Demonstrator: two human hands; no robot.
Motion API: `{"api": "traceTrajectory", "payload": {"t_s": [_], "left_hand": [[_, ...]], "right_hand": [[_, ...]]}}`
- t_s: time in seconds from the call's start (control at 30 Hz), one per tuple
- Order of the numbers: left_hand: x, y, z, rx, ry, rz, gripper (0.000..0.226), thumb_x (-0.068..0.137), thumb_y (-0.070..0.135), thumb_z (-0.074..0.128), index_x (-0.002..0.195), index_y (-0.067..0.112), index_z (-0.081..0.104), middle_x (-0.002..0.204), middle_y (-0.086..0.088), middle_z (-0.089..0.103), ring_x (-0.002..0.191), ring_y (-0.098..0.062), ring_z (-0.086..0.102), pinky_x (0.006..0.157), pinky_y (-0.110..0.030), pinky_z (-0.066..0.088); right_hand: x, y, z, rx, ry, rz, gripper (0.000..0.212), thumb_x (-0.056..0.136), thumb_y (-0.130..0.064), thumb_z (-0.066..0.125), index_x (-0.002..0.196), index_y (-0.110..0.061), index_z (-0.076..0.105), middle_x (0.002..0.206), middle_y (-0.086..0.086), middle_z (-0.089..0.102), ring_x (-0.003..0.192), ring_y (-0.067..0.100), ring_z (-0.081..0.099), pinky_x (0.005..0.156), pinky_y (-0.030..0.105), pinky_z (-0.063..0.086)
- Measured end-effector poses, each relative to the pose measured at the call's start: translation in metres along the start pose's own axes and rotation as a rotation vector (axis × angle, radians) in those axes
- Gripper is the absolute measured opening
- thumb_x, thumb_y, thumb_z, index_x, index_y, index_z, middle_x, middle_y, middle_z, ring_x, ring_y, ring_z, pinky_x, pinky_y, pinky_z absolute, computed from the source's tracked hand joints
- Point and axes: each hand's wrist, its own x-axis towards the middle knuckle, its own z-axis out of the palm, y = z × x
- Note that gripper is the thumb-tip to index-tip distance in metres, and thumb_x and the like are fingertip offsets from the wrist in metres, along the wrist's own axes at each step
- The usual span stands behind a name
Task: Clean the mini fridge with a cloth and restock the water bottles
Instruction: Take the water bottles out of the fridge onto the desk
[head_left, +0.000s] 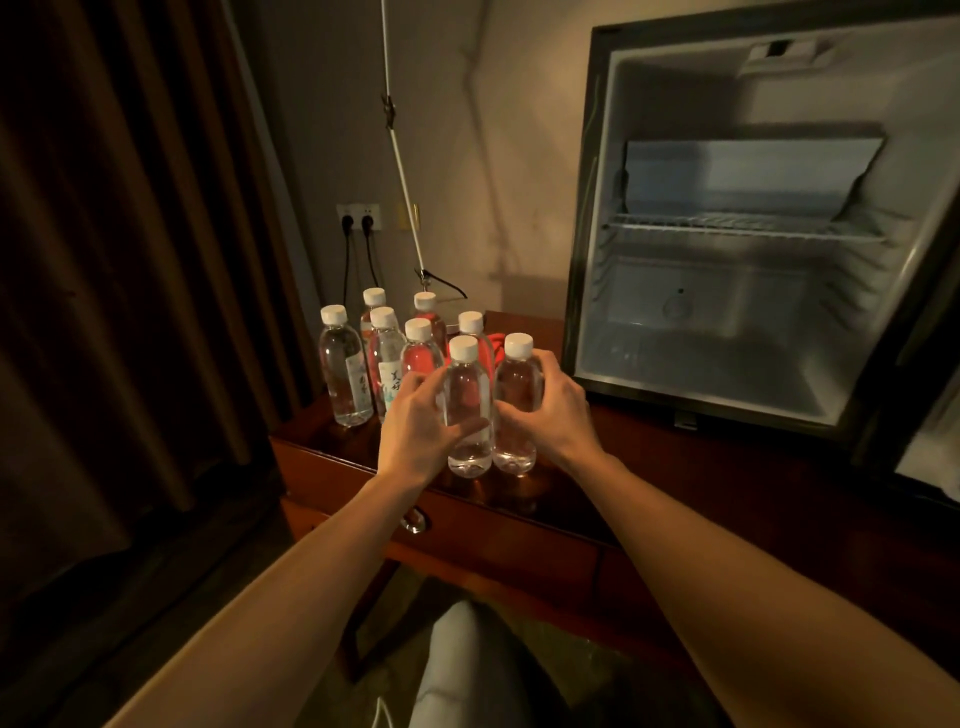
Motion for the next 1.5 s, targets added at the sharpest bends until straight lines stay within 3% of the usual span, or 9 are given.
{"api": "traceTrajectory", "payload": {"t_s": [0.13,0.27,0.43,0.67,0.77,0.9,1.03,1.2,1.5], "left_hand": [[-0.001,0.0,-0.002,-0.026,0.017,0.033,0.082,0.06,0.037,0.091,0.129,0.02,0.049,0.113,0.0,0.06,0.095,-0.013,0.06,0.081,-0.033,0.056],[-0.002,0.006,-0.004,-0.028,0.018,0.01,0.066,0.06,0.031,0.092,0.104,0.017,0.044,0.097,0.002,0.057,0.081,-0.012,0.059,0.07,-0.031,0.057],[-0.01,0.02,-0.008,0.045,0.041,0.117,0.039,0.07,0.022,0.086,0.086,0.017,0.051,0.079,0.007,0.053,0.064,-0.01,0.052,0.056,-0.019,0.045],[-0.009,0.041,-0.004,0.088,-0.024,0.163,0.024,0.08,0.039,0.076,0.077,0.019,0.062,0.067,0.007,0.065,0.061,-0.01,0.062,0.058,-0.036,0.055],[-0.007,0.058,0.003,0.054,-0.058,0.194,0.023,0.08,0.044,0.068,0.081,0.021,0.066,0.072,0.006,0.07,0.066,-0.013,0.066,0.062,-0.037,0.056],[-0.005,0.089,0.018,0.029,-0.153,0.26,0.034,0.083,0.049,0.063,0.104,0.023,0.069,0.094,0.005,0.074,0.086,-0.014,0.07,0.076,-0.037,0.057],[-0.001,0.116,0.039,0.025,-0.238,0.338,0.046,0.088,0.044,0.063,0.126,0.02,0.061,0.117,0.001,0.069,0.104,-0.017,0.065,0.086,-0.036,0.054],[0.009,0.129,0.06,-0.038,-0.309,0.311,0.06,0.088,0.048,0.061,0.138,0.016,0.051,0.137,-0.002,0.058,0.126,-0.017,0.053,0.104,-0.036,0.045],[0.043,0.136,0.087,0.023,-0.345,0.191,0.06,0.088,0.043,0.06,0.139,0.014,0.047,0.138,-0.005,0.055,0.127,-0.02,0.051,0.1,-0.035,0.047]], "right_hand": [[0.002,0.002,0.001,0.02,-0.019,0.008,0.071,0.072,-0.044,0.08,0.13,-0.035,0.04,0.125,-0.002,0.057,0.11,0.014,0.055,0.09,0.035,0.049],[0.004,0.003,-0.001,0.016,-0.047,0.037,0.072,0.072,-0.041,0.081,0.131,-0.033,0.039,0.126,-0.001,0.057,0.114,0.016,0.055,0.095,0.039,0.049],[0.0,0.005,-0.01,-0.012,-0.079,0.078,0.083,0.068,-0.039,0.086,0.135,-0.022,0.04,0.128,0.003,0.058,0.116,0.019,0.055,0.097,0.04,0.049],[-0.008,0.01,-0.042,-0.123,-0.025,0.11,0.089,0.072,-0.041,0.082,0.144,-0.019,0.034,0.125,0.005,0.056,0.114,0.02,0.055,0.094,0.042,0.052],[-0.011,0.013,-0.061,-0.194,-0.002,0.111,0.077,0.077,-0.032,0.079,0.141,-0.018,0.038,0.127,0.007,0.056,0.115,0.023,0.056,0.093,0.042,0.052],[-0.014,0.022,-0.088,-0.311,0.016,0.155,0.068,0.08,-0.03,0.076,0.138,-0.017,0.043,0.131,0.009,0.057,0.117,0.026,0.056,0.093,0.042,0.051],[-0.015,0.036,-0.115,-0.383,0.004,0.193,0.064,0.082,-0.032,0.073,0.139,-0.02,0.046,0.136,0.009,0.055,0.122,0.027,0.054,0.097,0.043,0.049],[-0.004,0.046,-0.14,-0.418,-0.023,0.205,0.062,0.085,-0.031,0.07,0.142,-0.021,0.046,0.14,0.007,0.053,0.126,0.025,0.051,0.1,0.039,0.047],[0.036,0.064,-0.148,-0.438,-0.067,0.157,0.061,0.084,-0.031,0.07,0.14,-0.02,0.049,0.139,0.007,0.054,0.128,0.024,0.05,0.103,0.037,0.044]]}}
